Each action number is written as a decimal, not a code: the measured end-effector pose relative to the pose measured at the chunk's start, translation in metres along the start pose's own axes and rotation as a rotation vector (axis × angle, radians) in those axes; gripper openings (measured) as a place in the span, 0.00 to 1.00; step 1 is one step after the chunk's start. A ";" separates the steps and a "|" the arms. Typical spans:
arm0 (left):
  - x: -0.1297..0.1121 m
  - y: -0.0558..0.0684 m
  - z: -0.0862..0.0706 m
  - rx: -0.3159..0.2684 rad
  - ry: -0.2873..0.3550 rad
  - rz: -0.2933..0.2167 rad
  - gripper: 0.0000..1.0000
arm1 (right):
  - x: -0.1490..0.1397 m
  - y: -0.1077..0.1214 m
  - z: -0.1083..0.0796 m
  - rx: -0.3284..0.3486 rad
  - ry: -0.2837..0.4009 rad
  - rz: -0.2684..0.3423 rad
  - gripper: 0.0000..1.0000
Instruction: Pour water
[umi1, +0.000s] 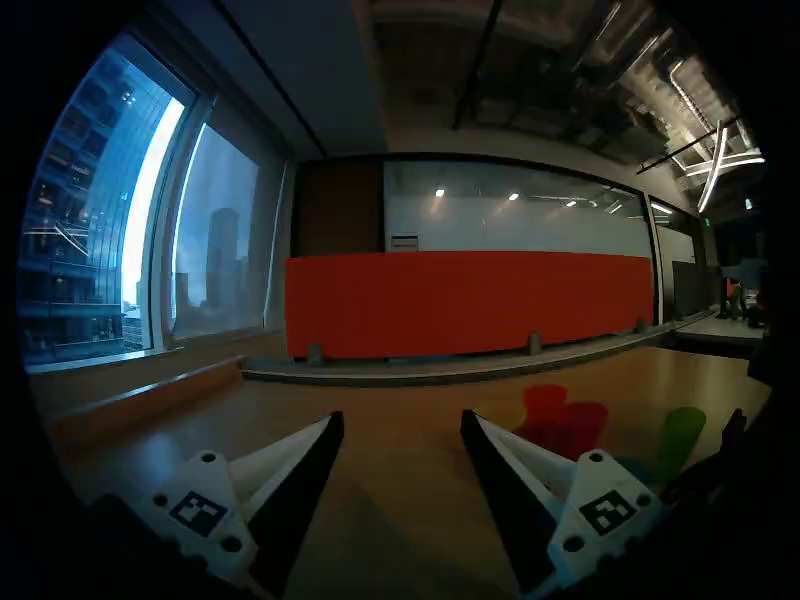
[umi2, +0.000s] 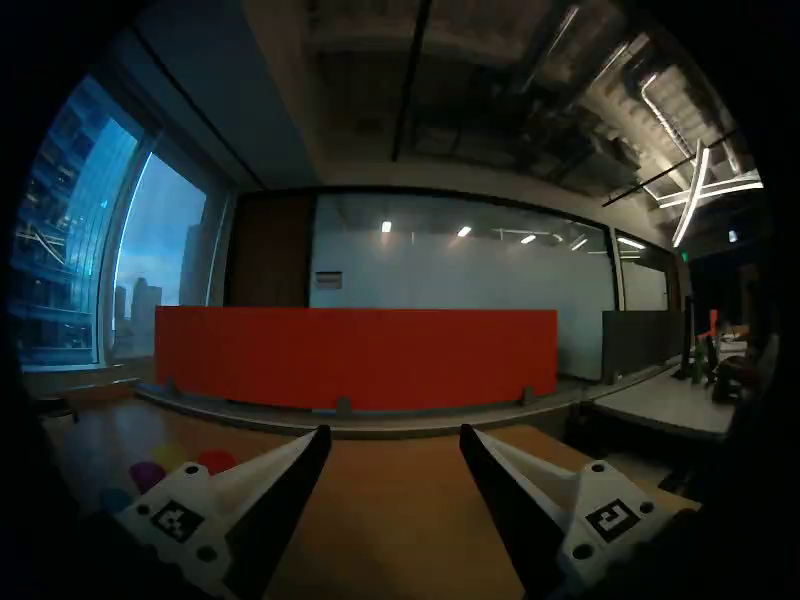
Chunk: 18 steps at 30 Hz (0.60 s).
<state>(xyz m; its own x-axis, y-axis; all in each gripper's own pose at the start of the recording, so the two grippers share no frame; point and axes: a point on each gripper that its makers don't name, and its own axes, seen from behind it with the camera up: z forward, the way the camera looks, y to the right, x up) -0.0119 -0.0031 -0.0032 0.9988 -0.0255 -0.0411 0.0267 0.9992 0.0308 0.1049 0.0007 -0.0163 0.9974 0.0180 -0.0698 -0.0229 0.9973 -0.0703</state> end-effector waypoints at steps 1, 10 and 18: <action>-0.001 0.000 0.000 0.000 -0.001 -0.001 0.86 | 0.000 0.001 0.000 -0.001 -0.001 0.000 1.00; -0.013 -0.006 0.002 0.006 -0.006 -0.011 0.86 | 0.002 0.004 -0.002 -0.010 -0.002 0.003 1.00; -0.018 -0.006 0.003 0.000 -0.011 -0.016 0.86 | 0.003 0.000 -0.002 -0.008 -0.001 -0.005 1.00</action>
<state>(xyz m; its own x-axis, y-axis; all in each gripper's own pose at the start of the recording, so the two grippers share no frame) -0.0297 -0.0083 0.0004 0.9987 -0.0422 -0.0302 0.0431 0.9986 0.0304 0.1082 0.0010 -0.0182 0.9976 0.0129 -0.0687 -0.0183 0.9968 -0.0783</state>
